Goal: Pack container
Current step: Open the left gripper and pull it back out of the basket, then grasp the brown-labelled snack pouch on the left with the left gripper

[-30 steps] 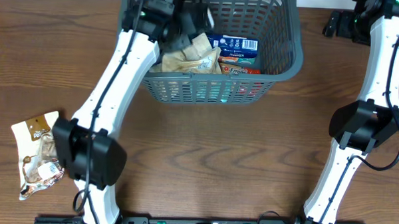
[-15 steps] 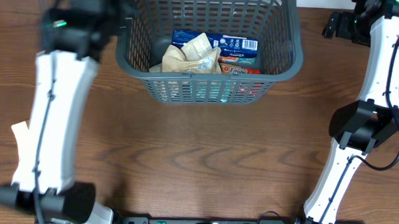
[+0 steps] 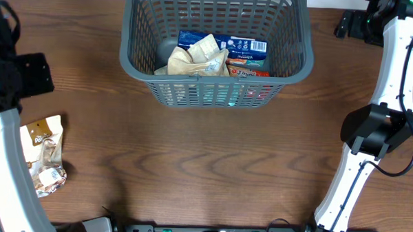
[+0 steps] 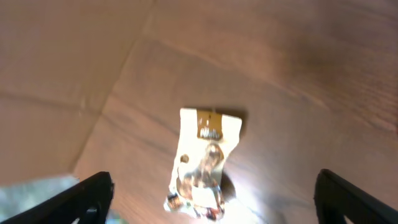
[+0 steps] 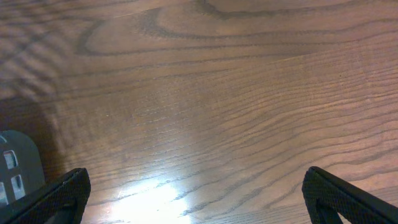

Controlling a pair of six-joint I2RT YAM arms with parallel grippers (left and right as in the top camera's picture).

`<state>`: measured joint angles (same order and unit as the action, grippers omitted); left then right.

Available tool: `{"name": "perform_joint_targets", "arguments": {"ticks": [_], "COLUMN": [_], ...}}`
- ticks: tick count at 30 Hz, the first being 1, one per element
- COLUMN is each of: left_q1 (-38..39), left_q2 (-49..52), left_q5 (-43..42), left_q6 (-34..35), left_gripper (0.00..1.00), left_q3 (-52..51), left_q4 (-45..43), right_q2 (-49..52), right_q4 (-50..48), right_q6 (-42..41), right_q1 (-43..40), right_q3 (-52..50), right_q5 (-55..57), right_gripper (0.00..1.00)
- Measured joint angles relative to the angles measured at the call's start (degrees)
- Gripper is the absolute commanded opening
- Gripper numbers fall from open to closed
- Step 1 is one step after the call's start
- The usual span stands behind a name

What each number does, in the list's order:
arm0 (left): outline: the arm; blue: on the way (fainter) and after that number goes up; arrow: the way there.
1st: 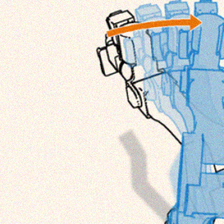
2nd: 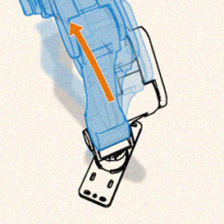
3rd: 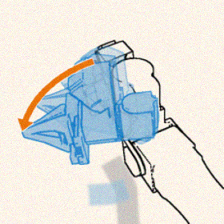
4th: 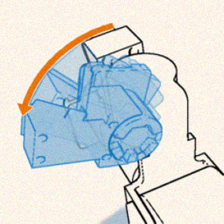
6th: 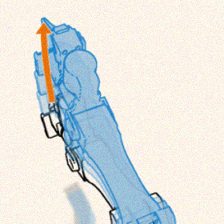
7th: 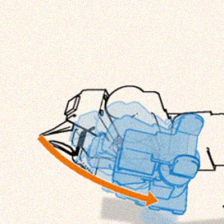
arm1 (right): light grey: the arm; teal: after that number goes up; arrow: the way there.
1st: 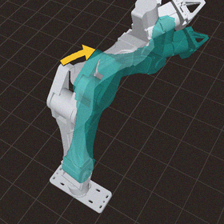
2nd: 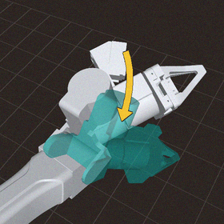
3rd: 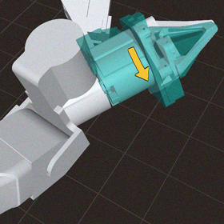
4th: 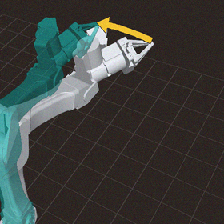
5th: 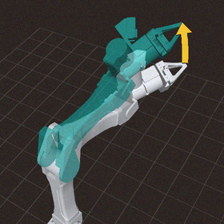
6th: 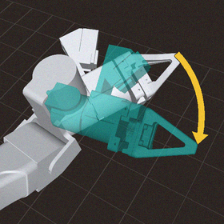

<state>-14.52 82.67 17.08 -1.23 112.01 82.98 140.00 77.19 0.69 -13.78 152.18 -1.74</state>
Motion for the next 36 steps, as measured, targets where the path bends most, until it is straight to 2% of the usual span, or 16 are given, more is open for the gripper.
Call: {"name": "perform_joint_targets", "arguments": {"ticks": [10,17,24,29,33,36], "left_q1": [-3.67,-5.77,-7.19,-8.24,-10.54,-13.09], "left_q2": [-17.4,-25.53,-21.18,-17.51,-14.58,-11.28], "left_q5": [-0.02,-0.04,-0.2,-0.39,-5.73,-9.38], "left_q6": [8.13,10.97,11.54,11.19,6.71,3.56], "left_gripper": [0.99,0.99,0.99,0.99,0.99,0.99], "left_q3": [-22.01,-41.24,-54.03,-54.82,-54.82,-54.82], "left_q4": [0.44,-6.56,-12.61,-18.95,-26.86,-29.51], "right_q2": [0.0,0.0,0.0,0.0,0.0,0.0], "right_q4": [-0.28,-0.7,-1.18,-1.18,-1.16,-1.11], "right_q6": [0.0,0.0,0.02,0.02,0.02,0.02], "right_q1": [0.0,0.04,0.81,1.22,1.22,1.22], "right_q3": [0.0,0.0,0.0,0.0,0.0,0.0], "right_q5": [0.0,-0.02,0.02,0.02,0.02,0.02], "right_gripper": [0.99,0.99,0.99,0.99,0.99,0.99]}}
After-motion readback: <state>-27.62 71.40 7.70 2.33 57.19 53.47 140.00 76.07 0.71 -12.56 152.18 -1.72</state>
